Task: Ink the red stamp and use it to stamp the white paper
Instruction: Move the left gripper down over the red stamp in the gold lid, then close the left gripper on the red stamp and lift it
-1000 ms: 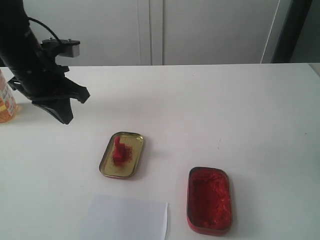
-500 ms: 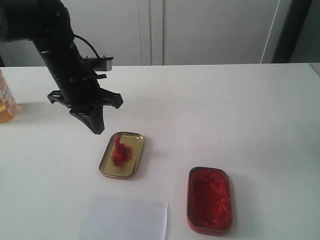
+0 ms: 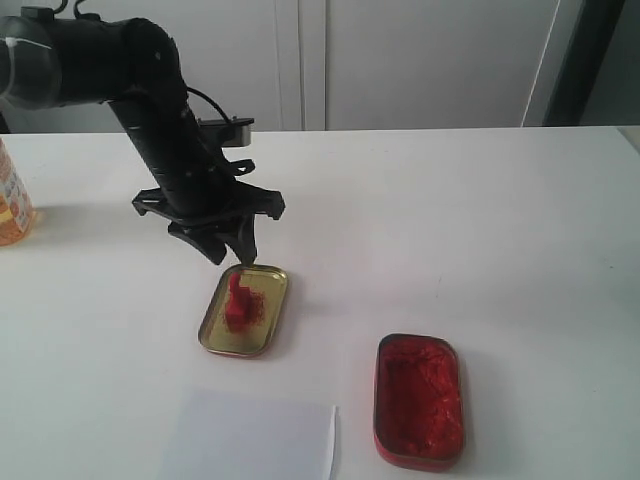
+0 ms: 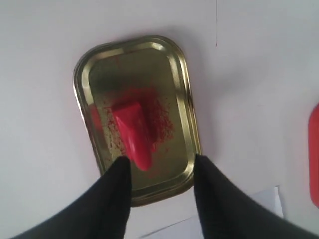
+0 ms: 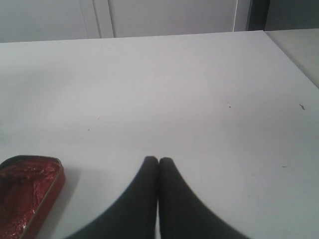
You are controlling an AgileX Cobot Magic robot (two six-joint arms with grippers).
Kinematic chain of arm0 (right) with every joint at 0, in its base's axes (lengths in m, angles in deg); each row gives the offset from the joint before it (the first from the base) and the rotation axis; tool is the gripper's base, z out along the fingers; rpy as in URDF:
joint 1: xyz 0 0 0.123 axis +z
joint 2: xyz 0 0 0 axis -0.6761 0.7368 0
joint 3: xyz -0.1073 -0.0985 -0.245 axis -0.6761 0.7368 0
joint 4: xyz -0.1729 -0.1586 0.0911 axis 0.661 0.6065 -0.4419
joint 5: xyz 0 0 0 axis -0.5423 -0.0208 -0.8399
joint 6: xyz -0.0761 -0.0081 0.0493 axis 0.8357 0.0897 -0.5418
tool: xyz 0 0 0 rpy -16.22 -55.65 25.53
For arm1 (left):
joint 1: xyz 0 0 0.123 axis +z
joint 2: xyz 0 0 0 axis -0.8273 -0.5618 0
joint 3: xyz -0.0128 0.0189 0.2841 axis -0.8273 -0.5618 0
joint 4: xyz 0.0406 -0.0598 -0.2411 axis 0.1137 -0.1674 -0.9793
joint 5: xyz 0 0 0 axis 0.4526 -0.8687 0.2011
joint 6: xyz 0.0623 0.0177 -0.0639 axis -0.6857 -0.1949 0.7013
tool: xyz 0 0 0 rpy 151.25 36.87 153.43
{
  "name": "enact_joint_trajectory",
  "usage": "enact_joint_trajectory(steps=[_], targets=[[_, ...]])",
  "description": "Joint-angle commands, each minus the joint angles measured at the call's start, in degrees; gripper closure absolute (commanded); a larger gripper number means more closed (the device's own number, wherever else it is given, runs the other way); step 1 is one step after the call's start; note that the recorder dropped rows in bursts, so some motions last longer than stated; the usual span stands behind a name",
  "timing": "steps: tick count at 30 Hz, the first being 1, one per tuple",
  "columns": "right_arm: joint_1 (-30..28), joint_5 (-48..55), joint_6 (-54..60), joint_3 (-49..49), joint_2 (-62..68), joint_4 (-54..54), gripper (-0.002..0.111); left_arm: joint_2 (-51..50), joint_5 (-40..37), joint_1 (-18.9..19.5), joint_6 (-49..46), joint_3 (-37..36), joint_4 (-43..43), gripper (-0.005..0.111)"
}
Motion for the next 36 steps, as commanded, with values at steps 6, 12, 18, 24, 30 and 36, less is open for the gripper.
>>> enact_joint_trajectory(steps=[6,12,18,24,30,36], targets=[[-0.15,-0.83,0.00,0.32,-0.25,-0.05,0.108,-4.97,0.91,-0.34,0.48,0.31,0.93,0.059],[-0.15,-0.83,0.00,0.32,-0.25,-0.05,0.108,-6.57,0.89,-0.34,0.48,0.31,1.54,0.059],[-0.15,-0.83,0.00,0.32,-0.25,-0.05,0.108,-7.63,0.88,-0.34,0.48,0.31,1.64,0.060],[-0.15,-0.83,0.00,0.32,-0.25,-0.05,0.108,-8.12,0.88,-0.34,0.36,0.31,1.64,0.066],[-0.15,-0.83,0.00,0.32,-0.25,-0.05,0.108,-8.12,0.88,-0.34,0.13,0.31,1.64,0.085],[-0.15,-0.83,0.00,0.32,-0.25,-0.05,0.108,-8.12,0.77,-0.34,0.13,0.31,1.64,0.107]])
